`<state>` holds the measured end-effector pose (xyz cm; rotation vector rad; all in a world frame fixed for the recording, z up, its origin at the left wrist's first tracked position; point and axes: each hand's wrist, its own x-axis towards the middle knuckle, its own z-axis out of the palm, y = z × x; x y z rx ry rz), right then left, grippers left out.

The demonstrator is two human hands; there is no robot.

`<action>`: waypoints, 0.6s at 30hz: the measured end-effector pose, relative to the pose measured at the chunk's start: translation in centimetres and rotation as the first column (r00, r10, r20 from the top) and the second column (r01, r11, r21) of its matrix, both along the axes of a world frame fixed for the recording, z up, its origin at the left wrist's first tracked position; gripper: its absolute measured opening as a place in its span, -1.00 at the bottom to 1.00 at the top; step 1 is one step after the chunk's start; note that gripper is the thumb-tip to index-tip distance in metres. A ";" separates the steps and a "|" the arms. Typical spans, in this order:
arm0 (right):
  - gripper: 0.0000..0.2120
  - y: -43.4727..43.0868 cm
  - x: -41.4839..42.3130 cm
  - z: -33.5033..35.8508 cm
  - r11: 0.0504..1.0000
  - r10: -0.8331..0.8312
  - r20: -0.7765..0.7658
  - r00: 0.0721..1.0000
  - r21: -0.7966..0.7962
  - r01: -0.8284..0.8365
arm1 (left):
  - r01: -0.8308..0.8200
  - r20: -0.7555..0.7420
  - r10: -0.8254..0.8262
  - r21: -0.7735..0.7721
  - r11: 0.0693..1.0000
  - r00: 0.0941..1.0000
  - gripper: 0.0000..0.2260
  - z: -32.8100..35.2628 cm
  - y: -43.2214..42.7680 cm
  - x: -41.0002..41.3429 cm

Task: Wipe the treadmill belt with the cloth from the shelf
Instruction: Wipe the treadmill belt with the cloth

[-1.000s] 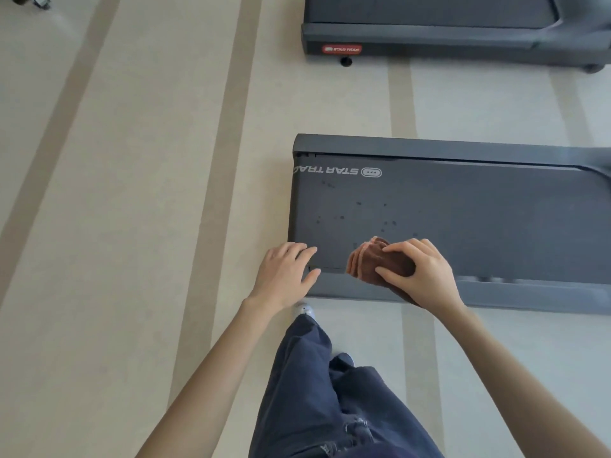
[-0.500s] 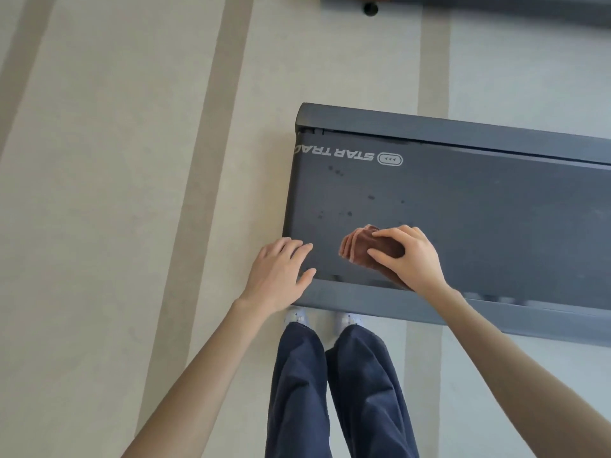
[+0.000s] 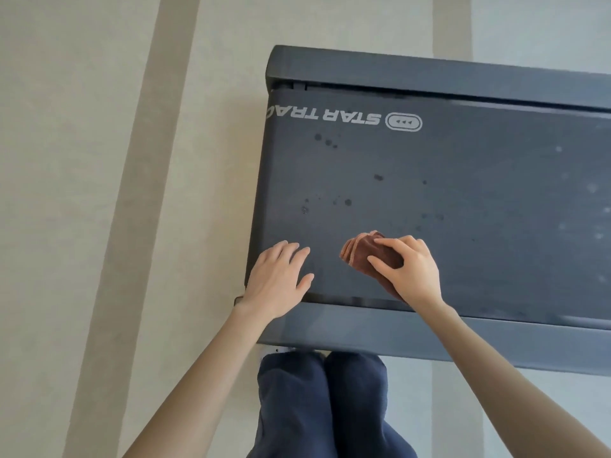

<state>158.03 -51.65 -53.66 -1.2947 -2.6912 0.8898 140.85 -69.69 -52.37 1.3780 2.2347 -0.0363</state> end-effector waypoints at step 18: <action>-0.63 0.9 -0.5 -22.3 0.828 0.197 -0.282 0.939 0.561 -0.005 | 0.028 -0.157 0.052 0.471 0.882 0.986 -0.56 -24.2 1.0 2.0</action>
